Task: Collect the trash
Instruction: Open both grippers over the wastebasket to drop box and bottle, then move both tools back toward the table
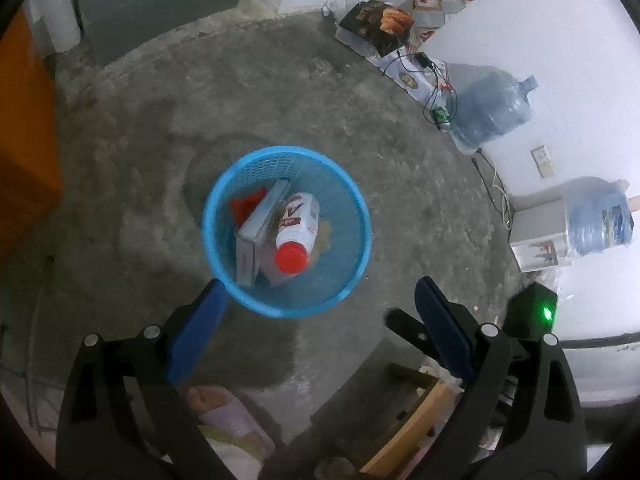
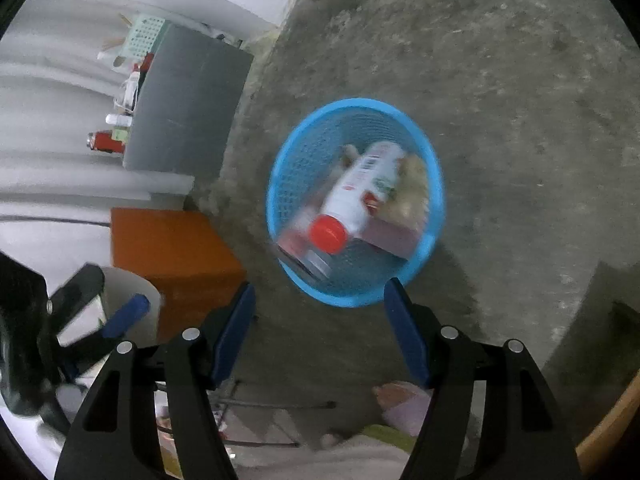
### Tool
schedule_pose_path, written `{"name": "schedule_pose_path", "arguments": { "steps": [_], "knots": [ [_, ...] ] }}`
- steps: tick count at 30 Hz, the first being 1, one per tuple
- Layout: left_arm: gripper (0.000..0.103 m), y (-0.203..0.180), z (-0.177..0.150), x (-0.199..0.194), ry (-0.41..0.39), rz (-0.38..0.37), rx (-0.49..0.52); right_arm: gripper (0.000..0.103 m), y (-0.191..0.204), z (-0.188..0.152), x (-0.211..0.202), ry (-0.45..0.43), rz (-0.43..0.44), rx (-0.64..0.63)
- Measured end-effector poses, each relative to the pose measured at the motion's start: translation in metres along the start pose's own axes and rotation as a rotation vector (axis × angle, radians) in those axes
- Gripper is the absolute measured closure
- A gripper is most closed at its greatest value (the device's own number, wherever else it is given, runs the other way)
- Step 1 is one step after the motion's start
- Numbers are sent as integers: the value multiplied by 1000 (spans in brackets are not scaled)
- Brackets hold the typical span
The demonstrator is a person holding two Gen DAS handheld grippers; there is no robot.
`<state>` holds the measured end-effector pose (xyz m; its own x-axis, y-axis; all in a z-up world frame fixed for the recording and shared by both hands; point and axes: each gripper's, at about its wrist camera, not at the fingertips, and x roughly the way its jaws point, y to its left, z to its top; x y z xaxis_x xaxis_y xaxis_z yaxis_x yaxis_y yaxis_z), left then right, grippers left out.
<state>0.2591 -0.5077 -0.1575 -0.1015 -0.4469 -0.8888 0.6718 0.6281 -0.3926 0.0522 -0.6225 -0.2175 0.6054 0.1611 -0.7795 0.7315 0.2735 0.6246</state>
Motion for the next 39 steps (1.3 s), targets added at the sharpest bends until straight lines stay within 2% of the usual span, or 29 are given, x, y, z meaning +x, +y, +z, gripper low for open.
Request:
{"name": "schedule_pose_path", "arguments": {
  "steps": [4,10,14,17,18,19,20,23,28,32,35,39],
  "knots": [
    [12,3,-21,-32,-55,20,46,37,-12,-29,-19,-19,-49,-32],
    [12,10,-64,-119,-209,-7,92,37,-1,-77,-56,-86,-155,-194],
    [12,10,-105,-181,-329,16,147,36,42,-101,-97,-220,-206,-374],
    [12,17,-144,-219,-394,42,150,16,76,-117,-128,-360,-215,-497],
    [12,22,-158,-230,-410,47,142,8,87,-124,-139,-411,-205,-532],
    [12,26,-169,-239,-418,56,134,6,96,-130,-148,-457,-191,-563],
    [12,30,-181,-247,-428,68,124,6,107,-138,-159,-511,-170,-600],
    [12,50,-224,-273,-473,120,73,6,133,-153,-174,-572,-110,-667],
    [12,83,-281,-312,-558,231,-14,6,174,-181,-187,-590,26,-770],
    [12,114,-327,-338,-612,305,-84,6,197,-206,-191,-538,142,-822],
    [12,140,-355,-354,-646,328,-159,6,215,-220,-178,-405,261,-828],
    [12,181,-396,-377,-727,343,-310,6,241,-246,-151,-221,336,-866]
  ]
}}
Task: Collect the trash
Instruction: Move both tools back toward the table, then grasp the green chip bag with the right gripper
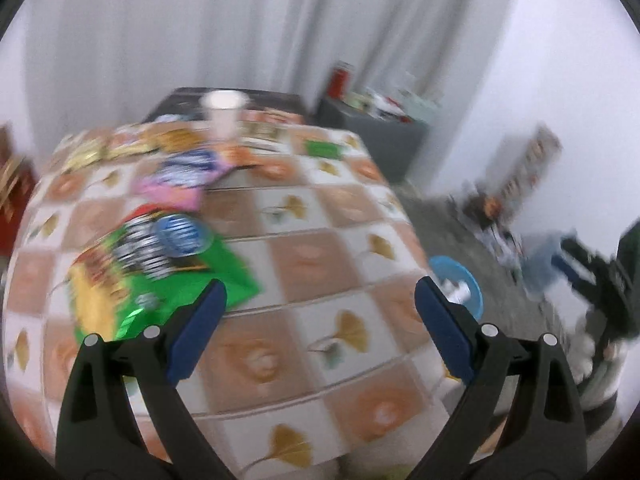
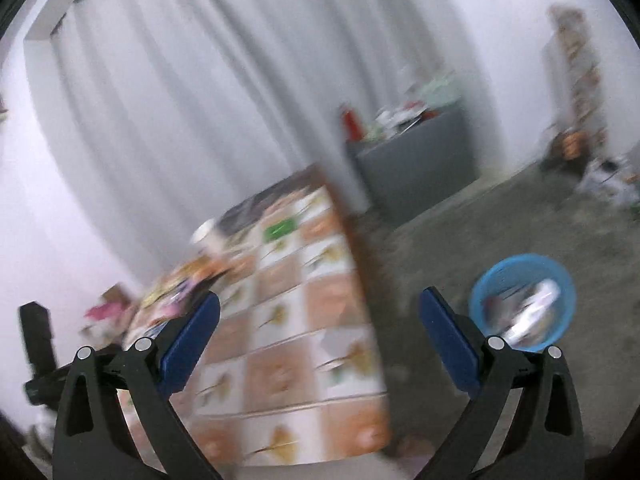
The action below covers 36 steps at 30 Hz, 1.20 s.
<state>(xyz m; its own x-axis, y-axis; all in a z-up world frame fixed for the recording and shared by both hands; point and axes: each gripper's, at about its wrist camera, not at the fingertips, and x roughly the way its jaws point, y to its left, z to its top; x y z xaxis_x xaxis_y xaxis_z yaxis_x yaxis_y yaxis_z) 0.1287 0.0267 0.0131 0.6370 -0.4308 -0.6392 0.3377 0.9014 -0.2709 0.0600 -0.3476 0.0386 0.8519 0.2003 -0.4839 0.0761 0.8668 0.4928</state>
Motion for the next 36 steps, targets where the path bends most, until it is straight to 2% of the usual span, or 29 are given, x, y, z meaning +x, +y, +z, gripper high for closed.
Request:
{"name": "schedule_pose_path", "arguments": {
  "steps": [3,7,10,13,18,20,22,23,27,30,36],
  "knots": [
    [12,43,-3,-10,-21,69,-107,6,24,-13,26,103,95,14],
    [12,100,-3,-24,-65,162,-244,6,61,-46,73,314,260,72],
    [12,132,-9,-34,-88,217,-322,6,95,-74,112,476,338,110],
    [13,156,-18,-42,-98,254,-374,7,131,-99,144,602,425,155],
    [21,183,-31,-48,-99,290,-441,15,174,-129,189,737,485,207],
    [22,189,-37,-51,-95,293,-458,17,185,-144,206,781,467,246],
    [23,192,-43,-54,-90,292,-461,19,192,-153,219,798,431,266],
    [23,192,-45,-54,-88,292,-460,24,195,-153,219,783,417,256],
    [23,194,-51,-53,-77,269,-465,24,208,-145,226,700,363,250],
    [24,193,-54,-52,-71,253,-463,24,211,-140,227,632,314,293],
    [24,194,-56,-54,-74,231,-457,25,211,-132,227,557,300,372]
  ]
}}
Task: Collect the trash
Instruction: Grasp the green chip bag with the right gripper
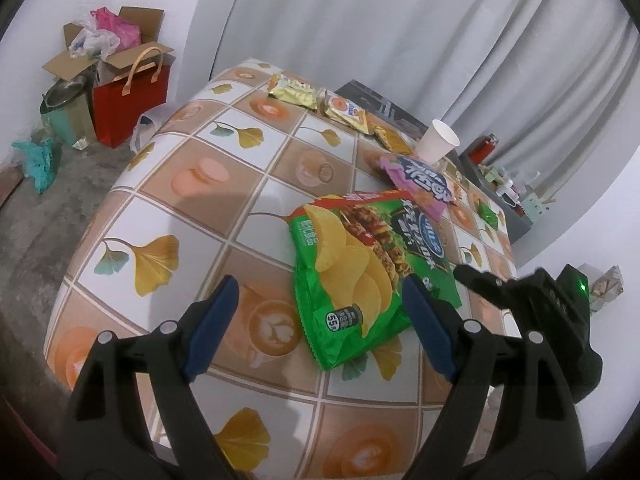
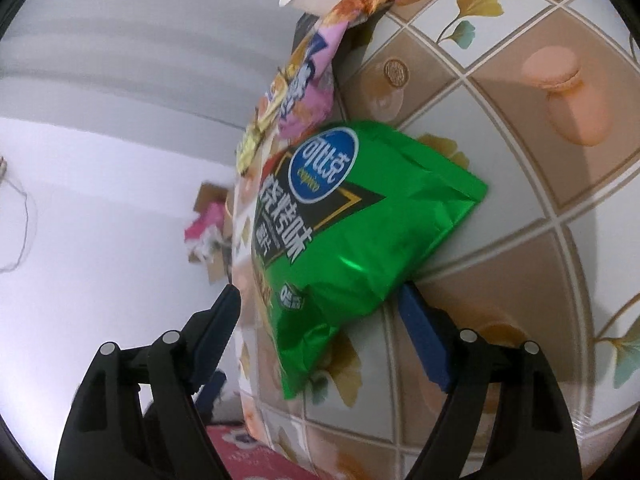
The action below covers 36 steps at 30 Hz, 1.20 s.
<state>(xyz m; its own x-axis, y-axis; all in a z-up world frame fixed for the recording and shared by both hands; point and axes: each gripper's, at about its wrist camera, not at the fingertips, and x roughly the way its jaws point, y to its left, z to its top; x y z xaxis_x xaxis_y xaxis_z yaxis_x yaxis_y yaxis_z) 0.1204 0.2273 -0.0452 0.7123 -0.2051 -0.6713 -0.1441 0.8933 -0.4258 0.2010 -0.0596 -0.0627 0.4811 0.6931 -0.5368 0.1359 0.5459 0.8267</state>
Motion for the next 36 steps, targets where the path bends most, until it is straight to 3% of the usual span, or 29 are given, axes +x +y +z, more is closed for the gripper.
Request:
{"name": "schedule_pose_path", "arguments": {
  "steps": [1,3,4,9,11,16,19,23,25,26,27,29,36],
  "knots": [
    [24,0,-1,-1,2,-5,0,27,-1,0,-2,-22,-11,17],
    [24,0,-1,-2,3,-8,2,47,-8,2,-3,-42,-22,59],
    [24,0,-2,-4,2,-11,6,51,-14,3,-5,-41,-12,82],
    [24,2,-1,-10,-10,-15,11,93,-41,10,-6,32,38,176],
    [24,3,0,-10,-10,-20,3,97,-51,13,-15,60,53,189],
    [29,-8,8,-1,0,-35,34,97,-69,17,-48,56,86,211],
    [36,-25,21,16,-5,-24,97,97,-74,24,-61,63,99,227],
    [52,-40,39,54,27,29,165,93,-61,23,-48,103,93,225],
    [59,-44,44,76,60,77,205,74,-55,21,-35,142,85,215],
    [64,-44,46,89,90,104,224,55,-50,18,-31,155,72,214],
    [69,-44,46,97,113,119,233,49,-47,17,-28,155,59,213],
    [70,-42,46,114,174,154,250,46,-42,17,-19,157,41,211],
    [72,-53,38,129,219,208,372,44,-21,32,9,130,30,201]
  ]
}}
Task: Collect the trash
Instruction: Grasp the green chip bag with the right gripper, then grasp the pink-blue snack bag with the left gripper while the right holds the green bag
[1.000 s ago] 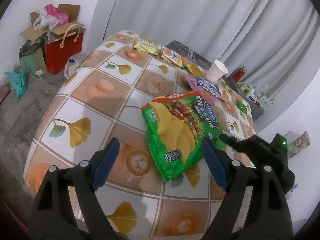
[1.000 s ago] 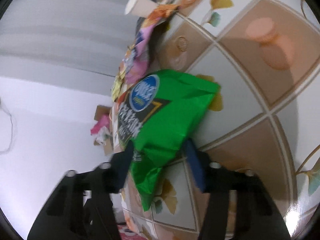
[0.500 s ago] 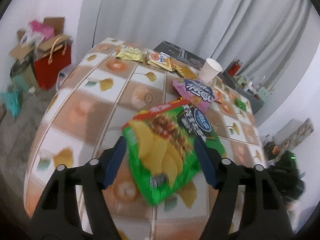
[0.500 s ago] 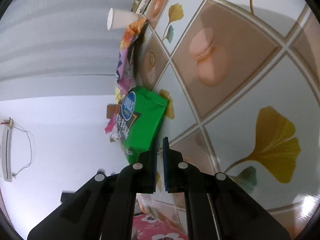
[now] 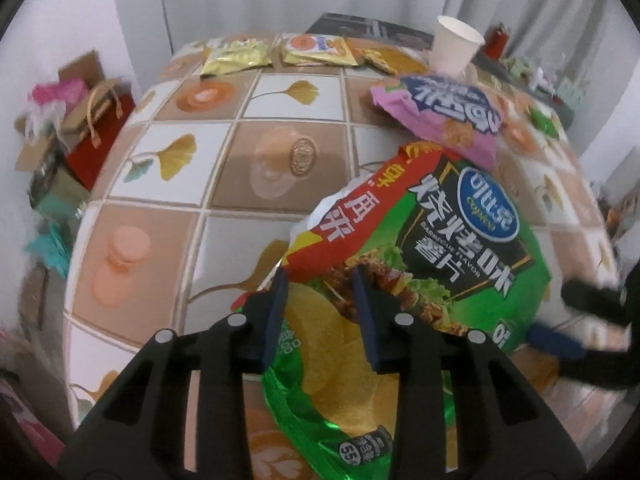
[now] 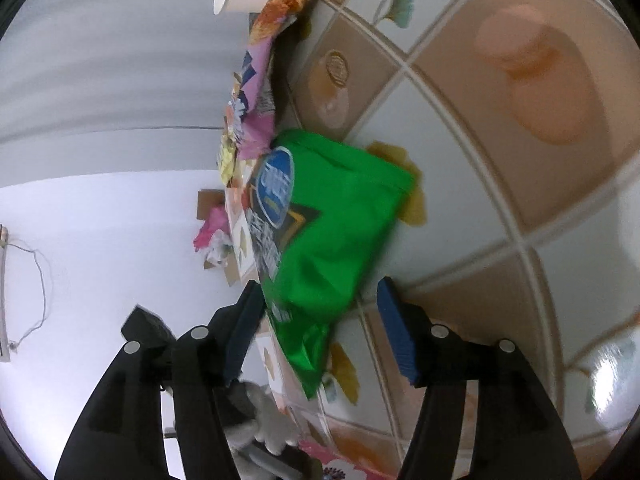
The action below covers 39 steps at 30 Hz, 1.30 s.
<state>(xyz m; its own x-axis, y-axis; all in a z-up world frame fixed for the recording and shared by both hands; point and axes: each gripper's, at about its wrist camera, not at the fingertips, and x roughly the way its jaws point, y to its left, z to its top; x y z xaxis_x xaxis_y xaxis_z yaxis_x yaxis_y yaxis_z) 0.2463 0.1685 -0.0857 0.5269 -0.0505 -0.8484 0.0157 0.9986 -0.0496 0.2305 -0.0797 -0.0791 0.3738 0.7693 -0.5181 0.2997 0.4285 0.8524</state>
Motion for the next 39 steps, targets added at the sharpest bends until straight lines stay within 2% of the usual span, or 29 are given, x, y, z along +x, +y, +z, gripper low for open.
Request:
{"name": "schedule_pose_path", "arguments": {
  "steps": [2,6,8,10,15,18,22,25,26,30,33,37,39],
  "knots": [
    [72,-4,-2,-1,-5,24,26,44,3,3,6,-8,-1,0],
    [73,-3,-1,-2,-2,17,10,44,7,7,17,-9,4,6],
    [78,-6,-2,-2,0,17,15,44,12,3,30,31,23,-4],
    [80,-13,-7,-5,8,2,30,45,18,-5,42,58,6,-37],
    [83,-37,-29,-18,17,-44,76,63,4,-9,32,44,1,-12],
    [83,-46,-44,-29,42,-129,61,68,-10,-3,10,39,-7,-25],
    [81,-59,-55,-45,68,-326,48,72,-26,2,-24,60,-9,-75],
    [70,-59,-38,-55,18,-365,31,74,-38,2,-57,75,-9,-116],
    [59,-60,-30,-58,-7,-369,27,74,-42,3,-64,76,-7,-117],
    [28,-74,12,-63,-90,-350,40,74,-65,9,-101,-10,-17,-90],
    [22,-106,44,-53,-140,-281,141,74,-80,17,-125,-86,-19,-61],
    [22,-167,75,-13,-142,-100,405,74,-89,32,-142,-153,-25,-46],
    [22,-186,80,8,-131,-10,502,74,-91,36,-148,-167,-27,-47]
  ]
}}
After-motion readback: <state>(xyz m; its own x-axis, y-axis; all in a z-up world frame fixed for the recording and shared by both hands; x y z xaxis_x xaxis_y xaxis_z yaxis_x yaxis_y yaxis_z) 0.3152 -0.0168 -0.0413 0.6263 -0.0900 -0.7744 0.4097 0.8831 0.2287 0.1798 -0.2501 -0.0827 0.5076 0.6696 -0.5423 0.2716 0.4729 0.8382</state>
